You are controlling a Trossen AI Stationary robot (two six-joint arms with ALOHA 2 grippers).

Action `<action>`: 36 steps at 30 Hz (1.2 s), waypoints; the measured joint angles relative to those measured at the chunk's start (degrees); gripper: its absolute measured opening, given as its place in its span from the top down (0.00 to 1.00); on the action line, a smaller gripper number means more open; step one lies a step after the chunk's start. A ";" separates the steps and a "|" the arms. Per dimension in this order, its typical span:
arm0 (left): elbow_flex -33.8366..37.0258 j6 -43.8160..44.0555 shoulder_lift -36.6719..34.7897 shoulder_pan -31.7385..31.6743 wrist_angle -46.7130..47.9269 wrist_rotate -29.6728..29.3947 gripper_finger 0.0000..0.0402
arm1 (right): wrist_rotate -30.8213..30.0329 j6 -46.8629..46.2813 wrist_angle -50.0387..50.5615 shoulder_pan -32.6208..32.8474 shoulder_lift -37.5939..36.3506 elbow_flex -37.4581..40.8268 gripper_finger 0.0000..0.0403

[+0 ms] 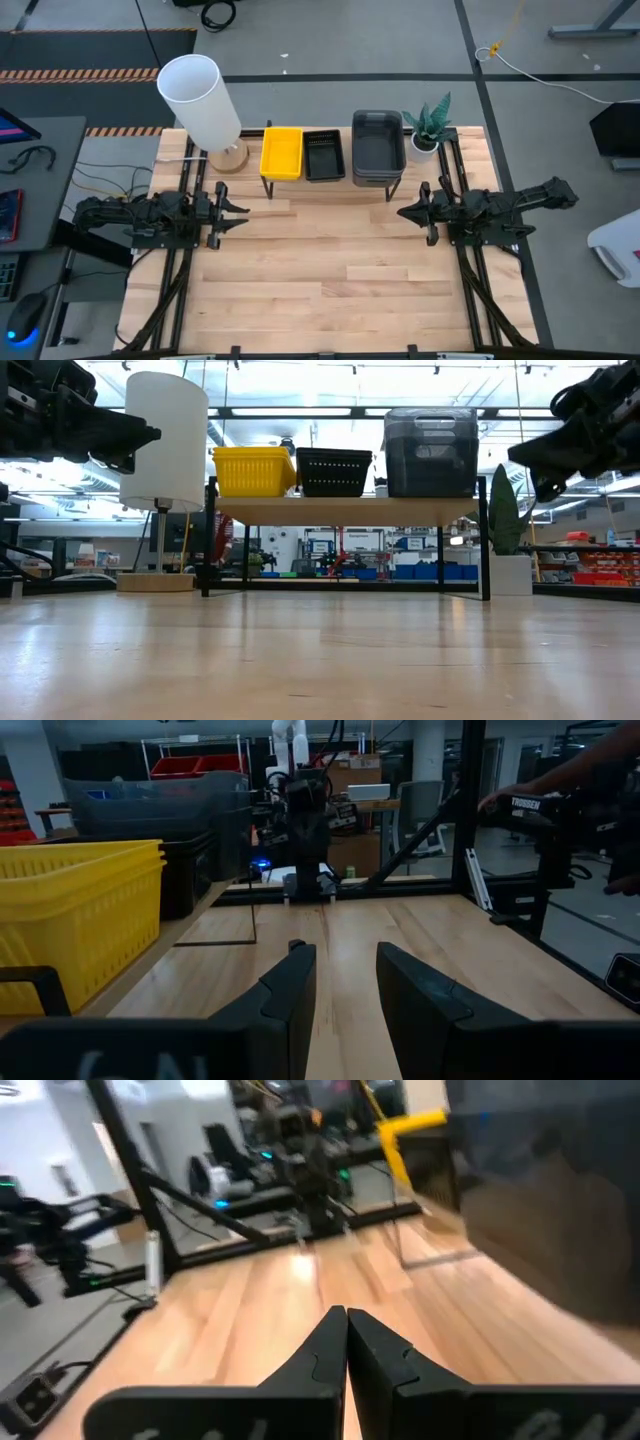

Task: Stack baskets on shelf by color
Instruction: Return to Home Position

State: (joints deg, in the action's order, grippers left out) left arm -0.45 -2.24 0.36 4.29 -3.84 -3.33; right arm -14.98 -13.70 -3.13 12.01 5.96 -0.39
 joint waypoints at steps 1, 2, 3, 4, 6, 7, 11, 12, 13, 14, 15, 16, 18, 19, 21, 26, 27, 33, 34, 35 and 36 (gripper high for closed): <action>0.00 0.00 0.00 0.00 0.01 -0.01 0.72 | 1.70 0.77 0.24 -1.05 -1.20 0.00 0.96; 0.00 0.01 0.00 0.00 0.00 -0.01 0.72 | 3.49 1.46 0.47 -2.20 -2.38 0.01 0.96; 0.00 0.01 0.00 0.00 0.00 -0.01 0.72 | 5.16 1.98 0.69 -3.50 -3.46 0.01 0.96; 0.00 0.00 0.00 0.00 0.00 0.00 0.72 | 6.76 2.56 1.01 -4.77 -4.54 0.01 0.96; 0.00 0.00 0.00 0.00 0.00 0.00 0.72 | 9.84 3.14 1.19 -7.30 -5.95 -0.02 0.96; 0.00 0.01 0.00 0.00 0.00 0.00 0.72 | 10.77 3.05 1.33 -8.42 -5.66 -0.03 0.96; 0.00 0.02 0.00 0.00 -0.01 0.00 0.72 | 11.67 -0.06 1.79 -11.79 -5.64 -0.01 0.96; 0.00 0.02 0.00 0.00 -0.08 -0.01 0.72 | 11.63 -1.01 1.63 -12.37 -5.64 -0.01 0.96; 0.00 0.02 0.00 0.00 -0.09 0.00 0.71 | 11.65 -1.71 1.35 -12.80 -5.62 -0.01 0.96; 0.00 0.02 0.00 0.00 -0.04 0.00 0.72 | 11.63 -2.16 1.22 -13.11 -5.49 -0.01 0.96; 0.00 0.00 0.00 0.00 -0.07 0.00 0.72 | 11.65 -2.35 1.27 -13.33 -5.43 -0.01 0.96; 0.00 0.00 0.00 0.02 -0.15 -0.02 0.72 | 11.63 -2.39 1.29 -13.44 -5.40 -0.01 0.96; 0.00 0.01 0.00 0.00 -0.13 0.00 0.72 | 11.65 -2.24 1.19 -13.44 -5.40 -0.01 0.96; 0.00 0.01 0.00 0.01 -0.15 0.00 0.72 | 11.65 -2.25 1.21 -13.44 -5.40 -0.01 0.96; 0.00 0.02 0.00 0.01 -0.15 0.00 0.72 | 11.66 -2.24 1.19 -13.44 -5.40 -0.01 0.96; 0.00 0.02 0.00 0.00 -0.15 0.00 0.72 | 11.65 -2.24 1.16 -13.44 -5.40 -0.01 0.96; 0.00 0.00 0.00 0.00 -0.17 0.00 0.72 | 11.65 -2.24 1.15 -13.44 -5.40 -0.01 0.96; 0.00 0.00 0.00 0.00 -0.17 0.00 0.72 | 11.65 -2.24 1.10 -13.44 -5.40 -0.01 0.96; 0.00 0.02 0.00 0.00 -0.17 0.00 0.72 | 11.65 -2.23 1.10 -13.44 -5.40 -0.01 0.96; 0.00 0.00 0.00 0.00 -0.17 0.00 0.72 | 11.65 -2.23 1.10 -13.44 -5.40 -0.01 0.96; 0.00 0.01 0.00 0.00 -0.17 0.00 0.72 | 11.65 -2.22 1.10 -13.44 -5.40 -0.01 0.96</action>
